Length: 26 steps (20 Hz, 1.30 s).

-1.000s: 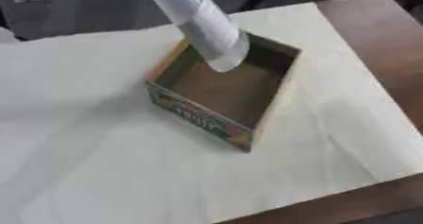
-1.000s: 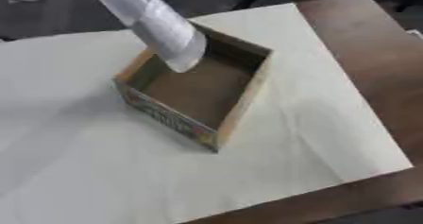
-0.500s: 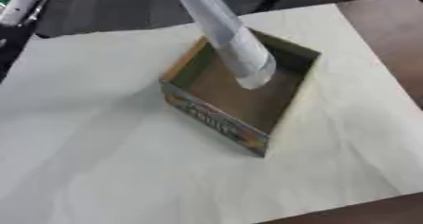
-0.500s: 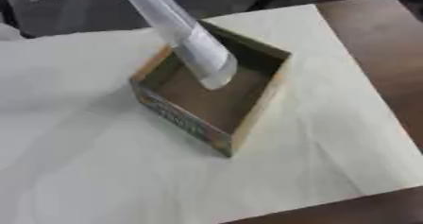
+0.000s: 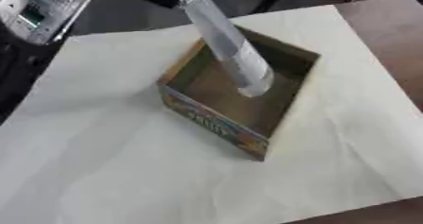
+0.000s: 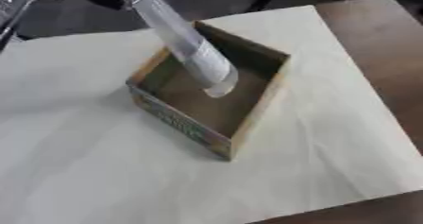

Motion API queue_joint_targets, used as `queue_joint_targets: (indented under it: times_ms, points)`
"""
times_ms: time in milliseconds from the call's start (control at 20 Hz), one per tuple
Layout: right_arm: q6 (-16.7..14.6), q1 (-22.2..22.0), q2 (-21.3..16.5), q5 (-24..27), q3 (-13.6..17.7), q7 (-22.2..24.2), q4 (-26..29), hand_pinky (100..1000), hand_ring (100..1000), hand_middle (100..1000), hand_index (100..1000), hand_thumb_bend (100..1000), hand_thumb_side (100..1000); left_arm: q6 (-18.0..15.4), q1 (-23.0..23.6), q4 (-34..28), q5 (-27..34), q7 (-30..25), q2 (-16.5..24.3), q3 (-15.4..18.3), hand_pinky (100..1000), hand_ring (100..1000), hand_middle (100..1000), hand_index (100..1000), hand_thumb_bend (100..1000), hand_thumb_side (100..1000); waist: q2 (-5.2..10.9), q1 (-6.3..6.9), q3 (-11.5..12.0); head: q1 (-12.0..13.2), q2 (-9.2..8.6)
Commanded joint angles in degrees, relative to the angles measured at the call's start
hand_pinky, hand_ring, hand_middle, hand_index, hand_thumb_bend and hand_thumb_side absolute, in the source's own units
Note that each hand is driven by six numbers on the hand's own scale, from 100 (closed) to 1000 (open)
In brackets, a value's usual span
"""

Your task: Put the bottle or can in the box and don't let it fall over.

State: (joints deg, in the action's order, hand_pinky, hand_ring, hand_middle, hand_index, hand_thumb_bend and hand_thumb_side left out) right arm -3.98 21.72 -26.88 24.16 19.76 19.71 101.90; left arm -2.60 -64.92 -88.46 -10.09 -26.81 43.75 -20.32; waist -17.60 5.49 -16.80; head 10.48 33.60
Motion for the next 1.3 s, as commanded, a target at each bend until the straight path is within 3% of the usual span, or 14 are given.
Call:
queue_joint_targets:
  times_ms: [50,100,150,200,300,750,1100,1300]
  points:
    - [0.0,0.6,-0.9,0.2,0.5,0.2,1.0,984,1000,1000,906,100,296,-1.5,-0.6,-0.1,-0.7,-1.4,0.8,0.4,408,519,621,809,100,609,0.86,-0.39,-0.1,-0.2,-0.74]
    - [-0.1,0.5,-0.9,0.2,0.5,0.1,0.9,984,1000,1000,906,100,302,-2.0,-0.4,0.0,-1.1,-2.2,0.9,0.4,524,592,673,836,100,693,0.86,-0.41,-0.1,-0.3,-0.72]
    - [-0.1,0.4,-0.9,0.2,0.6,0.1,0.9,984,1000,1000,906,100,297,-2.5,-0.3,0.1,-1.7,-3.0,1.0,0.5,623,725,747,872,150,789,0.86,-0.45,0.0,-0.4,-0.71]
    - [-0.1,0.4,-0.9,0.2,0.6,0.1,0.9,984,1000,1000,906,100,297,-3.1,-0.2,0.1,-2.2,-3.6,1.0,0.6,716,790,776,888,203,826,0.88,-0.48,0.0,-0.5,-0.67]
    - [-0.2,0.3,-0.9,0.2,0.7,0.0,0.9,984,1000,1000,906,100,297,-4.2,0.0,0.2,-3.1,-4.8,1.1,0.6,781,831,793,898,255,857,0.93,-0.54,0.1,-0.6,-0.57]
    - [-0.2,0.0,-0.8,0.2,0.8,-0.1,0.7,984,1000,1000,905,100,299,-6.5,0.9,1.0,-4.2,-9.4,1.5,0.8,806,842,794,898,257,771,1.18,-0.88,0.3,-0.7,-0.33]
    - [-0.1,0.1,-0.7,0.3,0.9,-0.1,0.6,984,1000,1000,905,100,299,-7.6,1.8,1.0,-3.5,-14.1,1.8,0.6,814,848,801,905,308,807,1.31,-1.00,0.5,-0.9,-0.19]
    - [-0.2,0.2,-0.7,0.3,0.9,-0.1,0.6,984,1000,1000,904,100,294,-8.0,2.1,1.1,-3.3,-15.4,1.8,0.6,808,843,798,901,305,779,1.34,-1.18,0.5,-0.9,-0.23]
